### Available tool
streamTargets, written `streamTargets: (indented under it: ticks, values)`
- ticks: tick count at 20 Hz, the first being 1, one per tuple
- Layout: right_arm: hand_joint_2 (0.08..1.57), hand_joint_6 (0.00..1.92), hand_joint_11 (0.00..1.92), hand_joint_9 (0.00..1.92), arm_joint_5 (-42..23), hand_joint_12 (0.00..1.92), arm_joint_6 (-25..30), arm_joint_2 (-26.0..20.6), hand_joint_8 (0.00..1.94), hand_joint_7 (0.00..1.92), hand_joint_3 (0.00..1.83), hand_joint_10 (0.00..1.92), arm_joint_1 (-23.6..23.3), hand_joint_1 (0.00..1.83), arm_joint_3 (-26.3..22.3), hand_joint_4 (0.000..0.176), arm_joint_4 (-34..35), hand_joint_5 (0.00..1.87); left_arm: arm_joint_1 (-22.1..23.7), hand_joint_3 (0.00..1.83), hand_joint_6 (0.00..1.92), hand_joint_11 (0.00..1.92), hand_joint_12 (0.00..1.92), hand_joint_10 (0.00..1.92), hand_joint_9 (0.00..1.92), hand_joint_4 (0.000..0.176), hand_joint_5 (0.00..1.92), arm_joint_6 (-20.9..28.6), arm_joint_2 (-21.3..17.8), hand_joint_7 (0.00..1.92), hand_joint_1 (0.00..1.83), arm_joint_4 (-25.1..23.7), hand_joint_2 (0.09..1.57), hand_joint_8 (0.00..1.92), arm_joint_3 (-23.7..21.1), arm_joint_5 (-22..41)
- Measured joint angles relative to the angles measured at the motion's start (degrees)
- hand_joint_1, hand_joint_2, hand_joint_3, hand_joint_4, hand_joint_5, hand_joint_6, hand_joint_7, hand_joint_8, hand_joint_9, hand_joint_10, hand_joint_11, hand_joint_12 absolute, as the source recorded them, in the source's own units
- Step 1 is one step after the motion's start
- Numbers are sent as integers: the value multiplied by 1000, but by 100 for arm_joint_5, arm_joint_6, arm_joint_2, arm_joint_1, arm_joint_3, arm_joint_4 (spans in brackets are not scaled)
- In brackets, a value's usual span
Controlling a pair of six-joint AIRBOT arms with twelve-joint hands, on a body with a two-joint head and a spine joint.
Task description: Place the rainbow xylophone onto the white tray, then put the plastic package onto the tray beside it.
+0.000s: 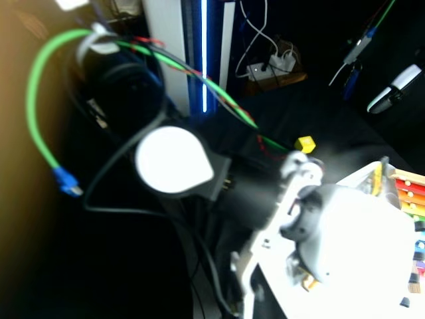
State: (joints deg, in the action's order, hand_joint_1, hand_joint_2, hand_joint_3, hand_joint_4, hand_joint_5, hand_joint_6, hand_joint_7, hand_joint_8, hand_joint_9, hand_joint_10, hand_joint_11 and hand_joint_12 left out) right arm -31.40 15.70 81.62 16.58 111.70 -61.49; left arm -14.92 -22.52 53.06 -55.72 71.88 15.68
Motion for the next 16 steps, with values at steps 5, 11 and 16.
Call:
streamTargets:
  ticks: [5, 11, 16]
  values:
    - [1064, 1921, 1441, 1338, -20, 1921, 0, 31, 1941, 1088, 0, 1921, 0, 1707, 289, 34, 2, 884, 332, 9, 0, 0, 182, 10, 32, 37, 0, -2, 118, 25, 718, -125, 700, 1, 13, 129]
    - [1169, 1921, 1089, 1007, 26, 1921, -13, 282, 1941, 810, 13, 1921, 0, 1576, 826, 176, 546, 669, 667, 0, 0, 0, 192, 6, 89, 50, 0, -4, 173, 105, 706, -164, 693, 3, 0, 149]
    - [1177, 1921, 1115, 971, 90, 1921, -13, 367, 1941, 746, 1, 1921, 52, 1529, 868, 137, 649, 645, 737, 6, 0, 0, 522, 5, 138, 45, 0, -2, 184, 102, 660, -212, 711, 0, -57, 258]
